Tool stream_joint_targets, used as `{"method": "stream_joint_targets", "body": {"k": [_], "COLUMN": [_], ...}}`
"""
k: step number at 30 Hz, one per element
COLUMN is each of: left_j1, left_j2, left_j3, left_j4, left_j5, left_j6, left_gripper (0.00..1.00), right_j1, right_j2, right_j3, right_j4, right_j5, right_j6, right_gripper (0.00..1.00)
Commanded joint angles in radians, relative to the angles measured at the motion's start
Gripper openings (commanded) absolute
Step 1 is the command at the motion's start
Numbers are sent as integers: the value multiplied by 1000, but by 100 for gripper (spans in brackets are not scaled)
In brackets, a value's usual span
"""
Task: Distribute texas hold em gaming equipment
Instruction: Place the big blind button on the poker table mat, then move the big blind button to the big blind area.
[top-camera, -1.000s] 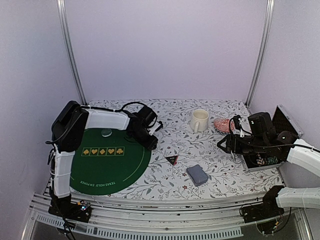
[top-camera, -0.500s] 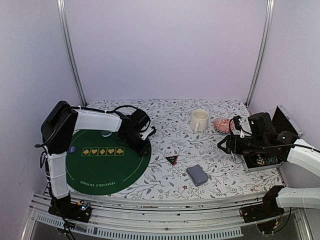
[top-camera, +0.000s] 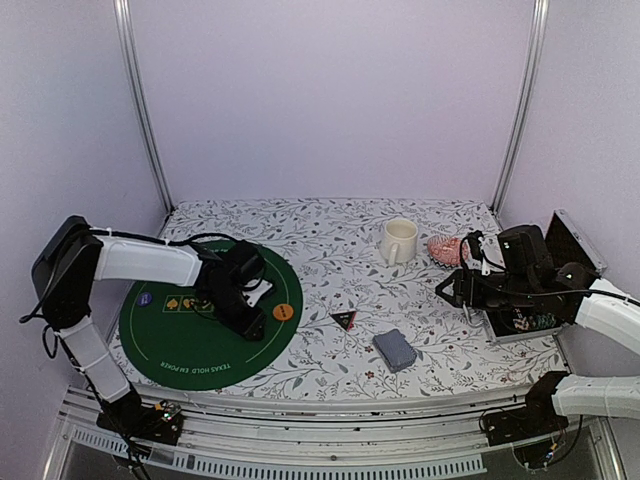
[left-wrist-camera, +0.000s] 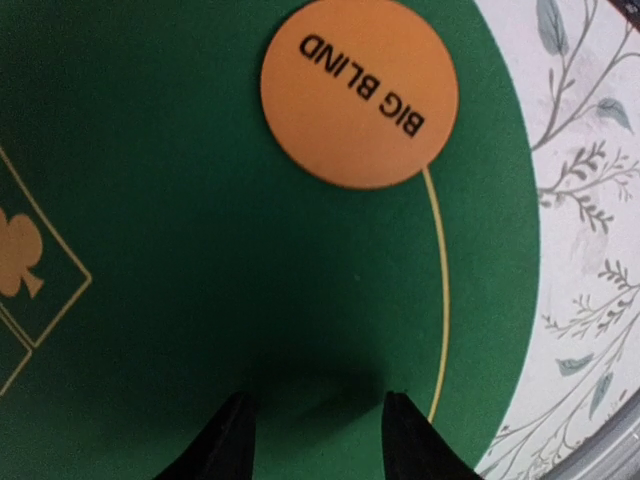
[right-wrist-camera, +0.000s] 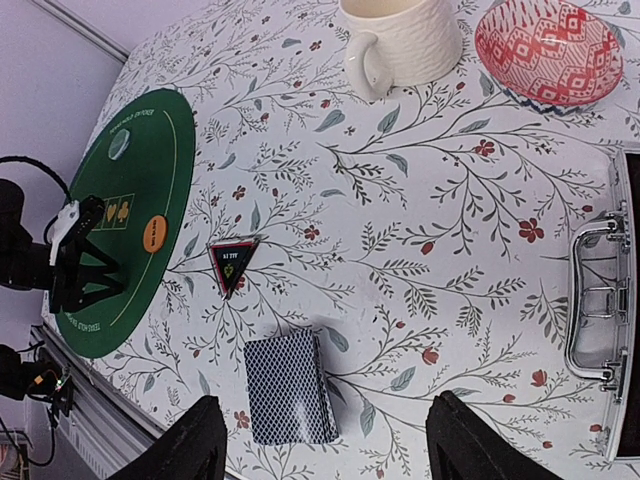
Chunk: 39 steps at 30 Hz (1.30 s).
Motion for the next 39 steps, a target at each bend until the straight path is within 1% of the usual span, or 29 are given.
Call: {"method": "stream_joint_targets", "body": {"k": [1, 3, 6, 9, 14, 18, 21, 24, 30, 32, 38, 39], "left_j1": [9, 8, 8, 8, 9, 9, 6, 1, 1, -1, -4, -11], "left_j2": [-55, -47, -7, 79, 259, 333, 355, 324, 166, 127, -16, -38], "left_j3": [-25, 19, 135, 241, 398, 426, 401, 339, 146, 90, -87, -111], "left_j4": [-28, -28, -19, 15, 22, 18, 17, 21, 20, 19, 9, 20], "left_j5": [13, 27, -3, -29, -48, -70, -78, -63, -77, -62, -10, -23], "left_j6": [-35, -25, -6, 12, 21, 30, 32, 30, 17, 8, -54, -71], "left_gripper": [47, 48, 51, 51, 48, 44, 38, 36, 36, 35, 35, 35], "right_j1": [-3, -4, -3, -4, -4, -3, -3, -3, -2, -3, -3, -3], "right_j2": [-7, -6, -12, -21, -58, -83, -91, -91, -77, -73, -37, -31], "right_j3": [4, 4, -6, -5, 1, -7, -16, -16, -5, -6, 12, 13], "right_j4": [7, 9, 12, 5, -24, -36, -40, -43, -40, -29, -20, -18], "right_j5": [12, 8, 7, 1, 14, 20, 26, 27, 29, 29, 27, 25], "right_j6": [-11, -12, -10, -7, 5, 18, 25, 29, 24, 22, 5, 1], "right_gripper": [71, 71, 71, 71, 71, 71, 71, 71, 71, 71, 71, 71]}}
